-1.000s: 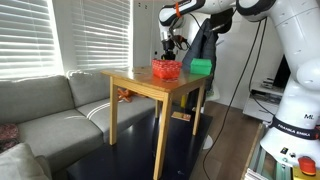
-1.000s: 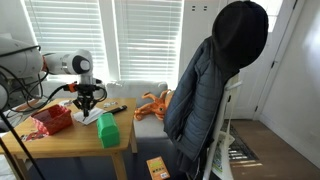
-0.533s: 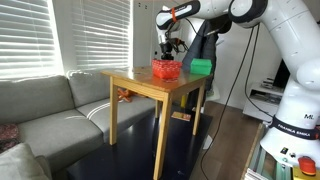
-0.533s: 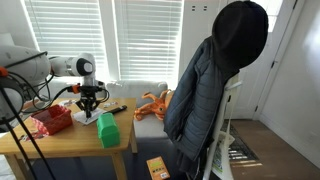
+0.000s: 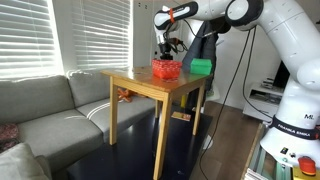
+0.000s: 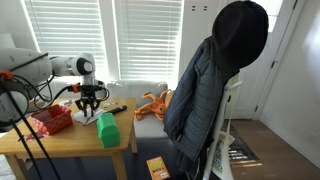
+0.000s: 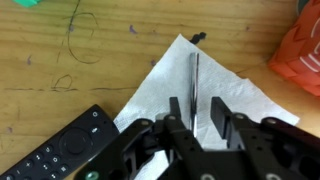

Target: Put the spoon on the white paper

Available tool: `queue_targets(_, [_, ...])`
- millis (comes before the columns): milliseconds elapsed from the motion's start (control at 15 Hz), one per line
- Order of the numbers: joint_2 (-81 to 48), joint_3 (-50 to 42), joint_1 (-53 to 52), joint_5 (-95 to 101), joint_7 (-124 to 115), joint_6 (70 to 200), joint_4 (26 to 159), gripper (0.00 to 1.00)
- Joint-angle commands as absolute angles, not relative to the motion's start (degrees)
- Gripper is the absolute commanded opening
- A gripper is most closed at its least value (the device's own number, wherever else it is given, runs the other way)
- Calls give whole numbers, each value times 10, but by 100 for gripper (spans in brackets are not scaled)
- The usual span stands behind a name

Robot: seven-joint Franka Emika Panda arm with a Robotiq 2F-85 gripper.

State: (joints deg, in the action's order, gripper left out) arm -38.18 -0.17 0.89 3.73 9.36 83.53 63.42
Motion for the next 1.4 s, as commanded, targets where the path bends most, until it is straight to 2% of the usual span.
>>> queue_targets(0, [-360, 3, 0, 49, 102, 816, 621, 70])
queue_targets(267, [-280, 0, -3, 37, 83, 847, 671, 96])
queue_targets(333, [-257, 0, -1, 35, 79, 859, 687, 99])
queue_targets(1067, [-34, -15, 20, 42, 67, 1030, 907, 100])
queue_targets(1133, [-86, -12, 17, 39, 66, 992, 829, 100])
queue_targets(1333, [-57, -15, 21, 39, 66, 1009, 872, 100])
